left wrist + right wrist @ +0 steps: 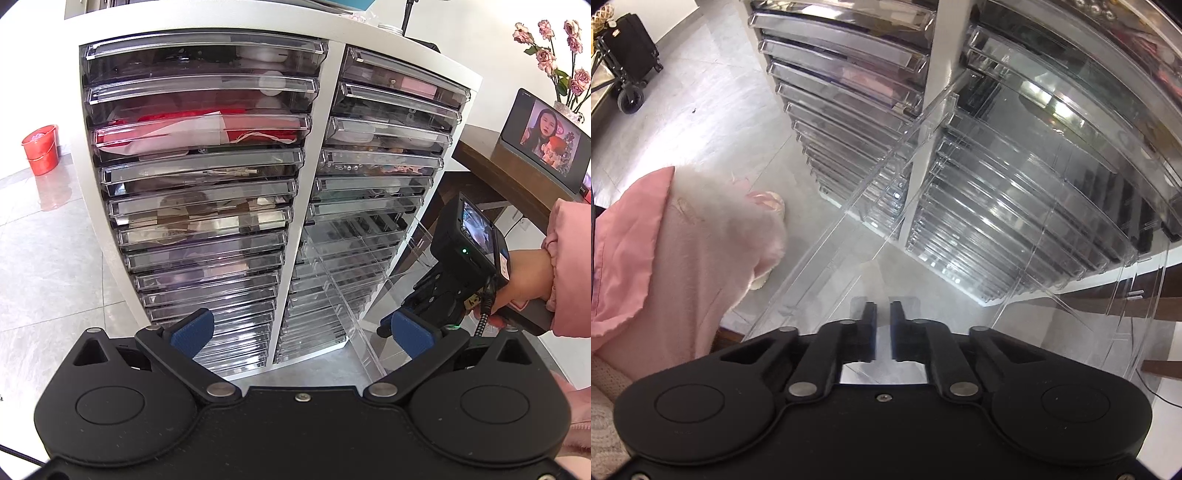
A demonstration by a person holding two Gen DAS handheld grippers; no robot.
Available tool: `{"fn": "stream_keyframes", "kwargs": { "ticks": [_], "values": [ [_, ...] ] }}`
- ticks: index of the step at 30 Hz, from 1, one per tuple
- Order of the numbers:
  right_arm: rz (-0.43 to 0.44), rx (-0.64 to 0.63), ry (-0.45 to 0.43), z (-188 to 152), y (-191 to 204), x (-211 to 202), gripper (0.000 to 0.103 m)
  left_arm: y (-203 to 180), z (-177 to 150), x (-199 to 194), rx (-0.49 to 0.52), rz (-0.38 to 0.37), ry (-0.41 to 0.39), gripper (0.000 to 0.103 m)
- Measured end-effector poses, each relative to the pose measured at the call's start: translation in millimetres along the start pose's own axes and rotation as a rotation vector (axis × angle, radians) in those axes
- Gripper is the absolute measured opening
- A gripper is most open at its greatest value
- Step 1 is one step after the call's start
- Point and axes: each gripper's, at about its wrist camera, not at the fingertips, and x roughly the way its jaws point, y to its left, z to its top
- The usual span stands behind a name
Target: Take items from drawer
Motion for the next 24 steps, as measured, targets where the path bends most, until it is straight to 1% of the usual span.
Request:
{"fn": "stream_keyframes", "kwargs": {
  "ticks": [4, 10, 13, 15, 16, 19, 24],
  "values": [
    [-0.024, -0.055, 0.009, -1, 13, -1, 0.0, -1, -1, 2, 0.005, -0.001, 0.007, 0.103],
    [-0.064, -0.063, -0.027, -4, 16, -11, 0.0, 0, -1, 2, 0.005, -0.002, 0.008, 0.103],
    [-0.068, -0.069, -0.045, -5, 15, -21, 0.0, 1, -2, 2, 0.002, -0.002, 0.01, 0.103],
    [-0.05, -0.063, -0.058, -5, 12, -22, 0.0, 0, -2, 3, 0.003, -0.003, 0.011, 0.103],
    [-0.039, -0.059, -0.07, -6, 10, -21, 0.002, 0, -2, 3, 0.005, -0.005, 0.012, 0.103],
    [-0.013, -0.057, -0.067, -5, 9, -12, 0.036, -1, -2, 3, 0.007, -0.005, 0.012, 0.103],
    [0.006, -0.05, -0.025, 0, 9, -1, 0.034, -1, -1, 2, 0.007, -0.004, 0.012, 0.103]
  ]
}}
